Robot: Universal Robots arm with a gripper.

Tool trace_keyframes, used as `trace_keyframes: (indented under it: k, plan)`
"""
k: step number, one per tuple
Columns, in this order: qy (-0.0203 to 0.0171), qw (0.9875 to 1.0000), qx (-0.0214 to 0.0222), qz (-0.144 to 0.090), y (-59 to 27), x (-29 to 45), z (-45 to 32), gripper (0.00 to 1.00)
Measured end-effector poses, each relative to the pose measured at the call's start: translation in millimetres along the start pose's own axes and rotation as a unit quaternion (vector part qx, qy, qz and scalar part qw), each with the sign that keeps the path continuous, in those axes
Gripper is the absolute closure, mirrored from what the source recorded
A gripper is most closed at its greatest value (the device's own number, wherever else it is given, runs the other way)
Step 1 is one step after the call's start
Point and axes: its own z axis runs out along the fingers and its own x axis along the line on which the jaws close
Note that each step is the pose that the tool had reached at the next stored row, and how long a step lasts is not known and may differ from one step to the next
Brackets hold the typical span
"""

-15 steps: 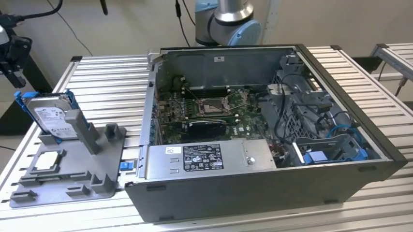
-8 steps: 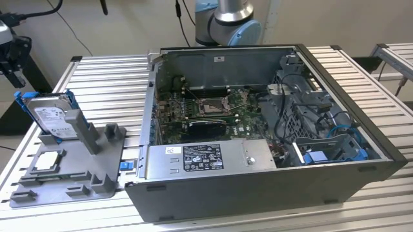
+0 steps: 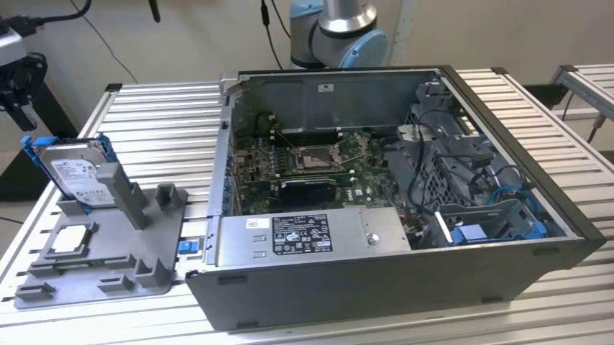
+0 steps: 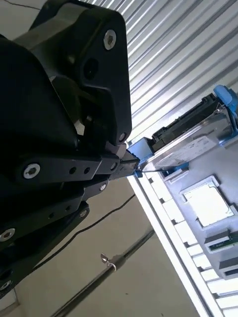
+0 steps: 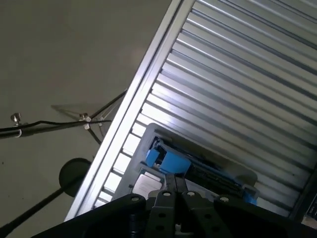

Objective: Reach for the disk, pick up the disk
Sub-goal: 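Pick up the disk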

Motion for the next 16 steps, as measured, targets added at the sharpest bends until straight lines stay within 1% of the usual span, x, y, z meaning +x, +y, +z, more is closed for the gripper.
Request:
trace_keyframes:
  k: [3, 5, 7, 10, 11, 12, 13, 16]
  plan:
    - [0.0008, 0.9998, 0.0, -0.021, 0.0, 0.0, 0.0, 1.0]
    - [0.0014, 0.9993, 0.0001, -0.036, 0.0, 0.0, 0.0, 1.0]
    - [0.0019, 0.9987, 0.0, -0.051, 0.1, 0.0, 0.0, 1.0]
    - [0.0029, 0.9972, 0.0001, -0.074, 0.0, 0.0, 0.0, 1.0]
    - [0.0035, 0.9959, 0.0001, -0.091, 0.0, 0.0, 0.0, 1.0]
    - [0.0038, 0.9951, 0.0001, -0.099, 0.0, 0.0, 0.0, 1.0]
    - [0.0044, 0.9934, 0.0002, -0.115, 0.0, 0.0, 0.0, 1.0]
    - [0.0055, 0.9902, 0.0003, -0.14, 0.0, 0.0, 0.0, 1.0]
